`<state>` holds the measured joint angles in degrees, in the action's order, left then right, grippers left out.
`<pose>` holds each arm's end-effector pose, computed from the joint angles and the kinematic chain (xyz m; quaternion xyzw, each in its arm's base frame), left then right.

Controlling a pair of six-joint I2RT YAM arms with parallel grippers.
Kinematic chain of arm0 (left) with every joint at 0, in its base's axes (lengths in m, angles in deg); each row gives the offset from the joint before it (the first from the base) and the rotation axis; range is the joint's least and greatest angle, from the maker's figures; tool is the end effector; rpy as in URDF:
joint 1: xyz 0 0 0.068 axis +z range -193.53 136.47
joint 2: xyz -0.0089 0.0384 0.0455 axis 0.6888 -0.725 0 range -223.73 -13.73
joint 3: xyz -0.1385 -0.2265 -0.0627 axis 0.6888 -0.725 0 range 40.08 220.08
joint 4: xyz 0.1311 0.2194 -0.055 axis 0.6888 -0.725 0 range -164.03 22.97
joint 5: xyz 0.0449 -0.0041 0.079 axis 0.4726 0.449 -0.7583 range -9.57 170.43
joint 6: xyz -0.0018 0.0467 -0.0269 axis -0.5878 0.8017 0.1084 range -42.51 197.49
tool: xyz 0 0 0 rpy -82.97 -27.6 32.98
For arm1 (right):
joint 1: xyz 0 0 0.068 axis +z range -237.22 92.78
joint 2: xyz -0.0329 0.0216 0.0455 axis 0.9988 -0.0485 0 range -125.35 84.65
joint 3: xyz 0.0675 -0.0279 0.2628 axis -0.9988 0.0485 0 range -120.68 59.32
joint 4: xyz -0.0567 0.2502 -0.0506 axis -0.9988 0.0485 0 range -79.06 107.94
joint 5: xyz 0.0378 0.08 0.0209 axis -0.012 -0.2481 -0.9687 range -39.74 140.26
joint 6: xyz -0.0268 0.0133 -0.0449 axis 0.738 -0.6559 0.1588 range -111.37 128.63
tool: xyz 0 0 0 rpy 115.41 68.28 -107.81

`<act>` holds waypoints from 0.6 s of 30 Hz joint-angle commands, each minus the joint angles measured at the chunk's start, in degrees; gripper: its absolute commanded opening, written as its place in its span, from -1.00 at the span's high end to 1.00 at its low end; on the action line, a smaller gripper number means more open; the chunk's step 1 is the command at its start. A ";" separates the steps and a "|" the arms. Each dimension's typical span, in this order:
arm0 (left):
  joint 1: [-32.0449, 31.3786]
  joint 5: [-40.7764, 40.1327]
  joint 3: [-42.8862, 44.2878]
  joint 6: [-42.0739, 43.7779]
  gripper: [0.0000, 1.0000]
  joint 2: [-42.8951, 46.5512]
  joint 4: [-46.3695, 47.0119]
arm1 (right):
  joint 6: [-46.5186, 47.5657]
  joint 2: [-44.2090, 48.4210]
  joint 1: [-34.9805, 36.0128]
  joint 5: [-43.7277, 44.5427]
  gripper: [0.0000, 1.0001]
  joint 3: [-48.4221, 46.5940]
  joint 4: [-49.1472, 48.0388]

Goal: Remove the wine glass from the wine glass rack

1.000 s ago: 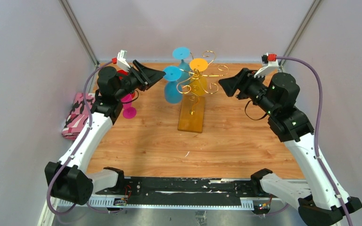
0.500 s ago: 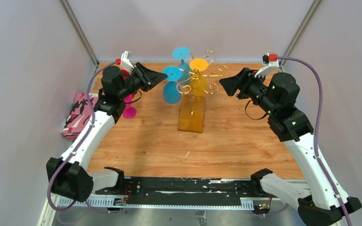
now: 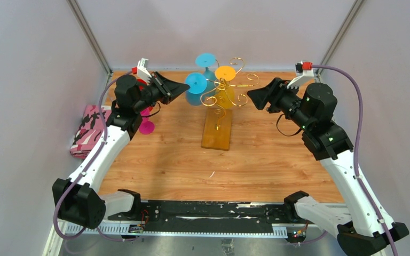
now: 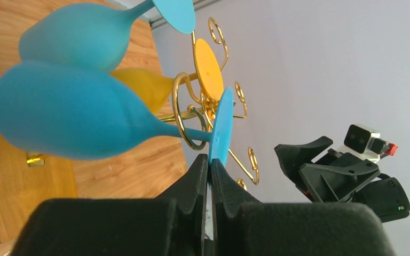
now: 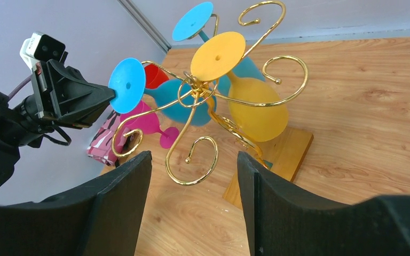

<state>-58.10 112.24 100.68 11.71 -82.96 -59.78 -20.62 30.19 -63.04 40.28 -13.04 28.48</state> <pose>0.2681 -0.0890 0.3803 -0.1248 0.7033 -0.5833 0.3868 0.1711 0.0837 0.4614 -0.0306 0.7042 0.3725 0.6037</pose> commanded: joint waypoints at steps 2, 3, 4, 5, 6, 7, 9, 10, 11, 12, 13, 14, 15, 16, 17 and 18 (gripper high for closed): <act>-0.37 2.33 -0.51 -1.86 0.90 0.89 0.77 | -1.05 0.84 -0.98 -0.97 -0.29 1.11 -1.61; -0.37 2.44 -0.56 -2.12 0.92 0.85 0.78 | -1.14 0.81 -0.98 -1.06 -0.29 1.08 -1.55; -0.37 2.60 -0.59 -2.41 0.93 0.78 0.76 | -1.15 0.80 -0.98 -1.11 -0.29 1.08 -1.55; -0.37 2.70 -0.57 -2.80 0.94 0.71 0.76 | -1.15 0.79 -0.99 -1.25 -0.29 1.08 -1.58; -0.37 2.75 -0.57 -3.35 0.95 0.70 0.78 | -1.15 0.77 -1.02 -1.31 -0.29 1.12 -1.57; -0.37 2.92 -0.43 -4.25 0.96 0.72 0.78 | -1.17 0.82 -1.03 -1.32 -0.29 1.14 -1.55; -0.37 3.16 0.01 -6.18 1.00 0.81 0.76 | -1.24 0.69 -1.11 -1.57 -0.29 1.08 -1.57; -0.37 3.20 0.24 -7.41 1.00 0.84 0.81 | -1.33 0.65 -1.07 -1.68 -0.29 1.08 -1.62; -0.37 3.44 0.49 -9.04 1.00 0.80 0.79 | -1.31 0.54 -1.07 -1.86 -0.29 1.01 -1.55; -0.37 3.70 0.63 -10.37 1.00 0.91 0.79 | -1.37 0.44 -1.07 -1.98 -0.29 0.97 -1.53; -0.37 3.73 0.73 -11.54 1.00 0.98 0.77 | -1.34 0.39 -1.11 -2.05 -0.29 0.91 -1.54; -0.37 3.55 0.85 -12.50 1.00 1.25 0.75 | -1.42 0.29 -1.07 -2.17 -0.29 0.93 -1.54; -0.37 3.17 0.94 -13.40 1.00 1.65 0.75 | -1.42 0.24 -1.09 -2.26 -0.29 0.88 -1.51; -0.37 2.75 0.87 -14.40 1.00 2.02 0.57 | -1.48 0.23 -1.07 -2.29 -0.29 0.75 -1.54; -0.29 2.32 0.73 -15.40 1.00 2.31 0.27 | -1.53 0.12 -1.07 -2.31 -0.29 0.74 -1.61; -0.29 1.80 0.85 -16.13 1.00 2.61 -0.71 | -1.55 -0.02 -1.07 -2.45 -0.29 0.75 -1.60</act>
<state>-58.08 112.52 100.63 1.02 -82.81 -59.81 -21.69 30.12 -63.28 38.99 -12.42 28.05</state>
